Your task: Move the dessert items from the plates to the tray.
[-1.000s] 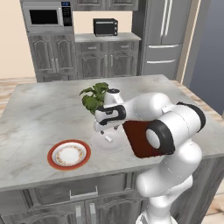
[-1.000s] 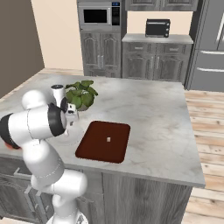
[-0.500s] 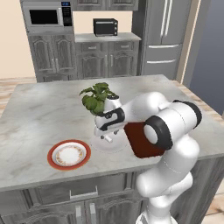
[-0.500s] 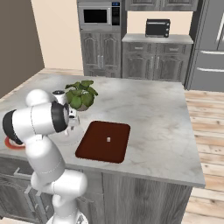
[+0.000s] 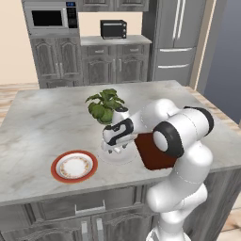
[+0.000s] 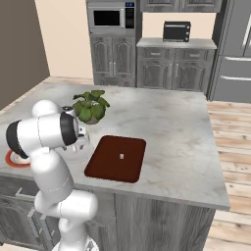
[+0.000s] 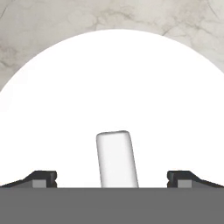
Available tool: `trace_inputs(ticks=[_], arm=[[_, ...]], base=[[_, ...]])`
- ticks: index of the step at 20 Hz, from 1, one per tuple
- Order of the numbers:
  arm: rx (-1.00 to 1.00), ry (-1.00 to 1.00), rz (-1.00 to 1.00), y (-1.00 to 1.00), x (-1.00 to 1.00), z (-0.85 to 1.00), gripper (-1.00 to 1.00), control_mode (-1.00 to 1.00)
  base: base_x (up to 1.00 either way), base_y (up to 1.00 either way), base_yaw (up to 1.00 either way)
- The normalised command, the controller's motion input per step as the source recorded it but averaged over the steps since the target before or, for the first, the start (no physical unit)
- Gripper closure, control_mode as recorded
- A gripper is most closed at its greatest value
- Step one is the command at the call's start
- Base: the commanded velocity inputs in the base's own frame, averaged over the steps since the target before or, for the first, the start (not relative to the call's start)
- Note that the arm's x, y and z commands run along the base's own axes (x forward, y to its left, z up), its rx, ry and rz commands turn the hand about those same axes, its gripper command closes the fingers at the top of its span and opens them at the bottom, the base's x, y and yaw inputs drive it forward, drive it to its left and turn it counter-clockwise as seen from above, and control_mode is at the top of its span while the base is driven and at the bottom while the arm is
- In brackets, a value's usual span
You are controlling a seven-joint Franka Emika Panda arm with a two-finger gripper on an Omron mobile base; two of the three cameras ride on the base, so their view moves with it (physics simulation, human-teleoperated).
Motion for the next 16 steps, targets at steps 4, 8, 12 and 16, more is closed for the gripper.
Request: trace_inputs(ticks=[4, 8, 12, 16], arm=[[0.00, 0.00, 0.00, 0.00, 0.00, -0.11, -1.00, -1.00], [0.00, 0.00, 0.00, 0.00, 0.00, -0.09, -1.00, -1.00], [0.00, 0.00, 0.00, 0.00, 0.00, -0.02, 1.00, -1.00], [0.00, 0.00, 0.00, 0.00, 0.00, 0.00, 1.00, -1.00]], base=[[0.00, 0.00, 0.00], [0.00, 0.00, 0.00], [0.00, 0.00, 0.00], [0.00, 0.00, 0.00]])
